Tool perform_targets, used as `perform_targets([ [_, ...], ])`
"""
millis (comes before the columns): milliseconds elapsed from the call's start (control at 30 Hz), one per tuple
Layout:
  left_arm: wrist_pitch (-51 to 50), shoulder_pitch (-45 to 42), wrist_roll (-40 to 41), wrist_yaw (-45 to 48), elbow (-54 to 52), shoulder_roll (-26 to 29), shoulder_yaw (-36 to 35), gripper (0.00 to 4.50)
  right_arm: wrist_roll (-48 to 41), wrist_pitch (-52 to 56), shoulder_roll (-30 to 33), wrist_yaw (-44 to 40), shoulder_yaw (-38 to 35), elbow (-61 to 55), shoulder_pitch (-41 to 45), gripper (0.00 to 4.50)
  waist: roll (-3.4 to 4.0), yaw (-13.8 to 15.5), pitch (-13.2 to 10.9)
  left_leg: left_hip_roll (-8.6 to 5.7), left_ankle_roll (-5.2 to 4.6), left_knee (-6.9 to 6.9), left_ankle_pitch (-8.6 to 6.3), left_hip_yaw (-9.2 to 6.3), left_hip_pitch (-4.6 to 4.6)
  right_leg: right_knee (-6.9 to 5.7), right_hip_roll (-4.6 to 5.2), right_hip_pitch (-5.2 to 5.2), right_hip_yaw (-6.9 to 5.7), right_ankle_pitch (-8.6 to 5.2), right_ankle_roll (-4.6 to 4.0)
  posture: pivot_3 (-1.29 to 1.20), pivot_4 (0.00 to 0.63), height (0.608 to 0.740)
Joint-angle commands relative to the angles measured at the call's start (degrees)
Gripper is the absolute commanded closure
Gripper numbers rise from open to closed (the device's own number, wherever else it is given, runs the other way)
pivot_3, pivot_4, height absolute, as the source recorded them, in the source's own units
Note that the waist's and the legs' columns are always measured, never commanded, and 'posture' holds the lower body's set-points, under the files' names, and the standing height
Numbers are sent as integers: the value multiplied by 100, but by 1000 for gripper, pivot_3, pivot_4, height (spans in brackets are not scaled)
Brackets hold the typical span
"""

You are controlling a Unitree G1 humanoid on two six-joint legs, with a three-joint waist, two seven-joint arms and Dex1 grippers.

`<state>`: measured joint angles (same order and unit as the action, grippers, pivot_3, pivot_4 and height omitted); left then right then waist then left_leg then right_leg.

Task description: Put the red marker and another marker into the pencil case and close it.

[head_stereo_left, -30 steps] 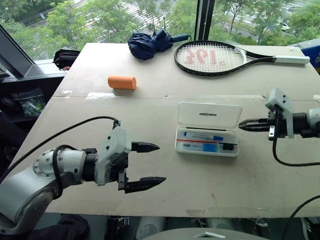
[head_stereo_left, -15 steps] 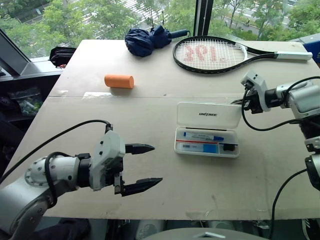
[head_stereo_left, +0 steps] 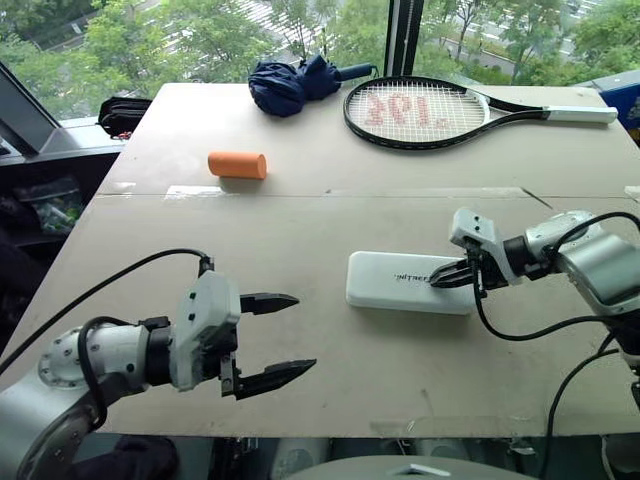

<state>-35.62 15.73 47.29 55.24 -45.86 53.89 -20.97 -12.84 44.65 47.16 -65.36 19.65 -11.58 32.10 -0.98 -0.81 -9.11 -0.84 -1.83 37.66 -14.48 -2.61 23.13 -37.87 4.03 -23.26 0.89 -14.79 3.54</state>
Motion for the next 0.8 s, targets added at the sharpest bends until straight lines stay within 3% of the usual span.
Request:
perform_targets([
  [33,57,-79,0,19,-31,19,72,0,276,-721,-97,527,-150,61,-808,4487,-27,10,26,0,0,-14,0,2,-36,7,0,31,1,-1,-1,0,150,730],
  [100,20,-99,6,-99,0,-33,75,0,-808,-1411,-614,377,-1410,-408,-1350,4487,-55,34,40,2,5,-28,-5,-5,-89,28,1,89,-5,-14,-23,0,150,730],
  [167,21,-100,-18,-201,21,-100,96,0,-1824,-1584,-912,161,-2492,-839,-1812,4487,-22,55,12,4,16,-25,-11,-17,-100,36,0,111,-3,-15,-23,0,150,730],
  [233,11,-104,-18,-299,60,-170,115,0,-1903,-1706,-758,65,-2900,-977,-2282,4248,29,57,-18,-1,15,-23,-11,-10,-94,35,1,106,2,-3,-2,0,150,730],
  [333,110,27,-201,-269,179,-230,140,0,-1577,-2399,-472,-130,-3428,-995,-3379,3201,35,134,-21,-10,13,-25,-12,-6,-92,35,0,100,-2,-3,1,0,150,730],
  [533,663,936,-699,232,767,-461,-312,0,-1569,-3479,-439,-588,-5192,-789,-5599,257,62,159,-21,0,14,-29,-12,-10,-54,44,-6,69,0,-4,0,0,150,730],
  [567,808,1143,-796,383,908,-495,-399,0,-1587,-3644,-465,-686,-5473,-709,-5917,38,61,151,-21,0,14,-29,-12,-6,-52,45,-8,65,-1,-4,-1,0,150,730],
  [667,1234,1544,-1057,742,1268,-569,-514,0,-1697,-3919,-519,-813,-6068,-509,-6468,38,56,138,-21,10,13,-29,-13,13,-60,47,-5,65,7,-16,-22,0,150,730],
  [800,1624,1677,-1204,1114,1703,-677,-375,0,-1714,-4153,-481,-930,-6309,-355,-6708,38,46,143,-15,21,13,-24,-12,49,-73,46,-3,69,32,-18,-24,0,150,730],
])
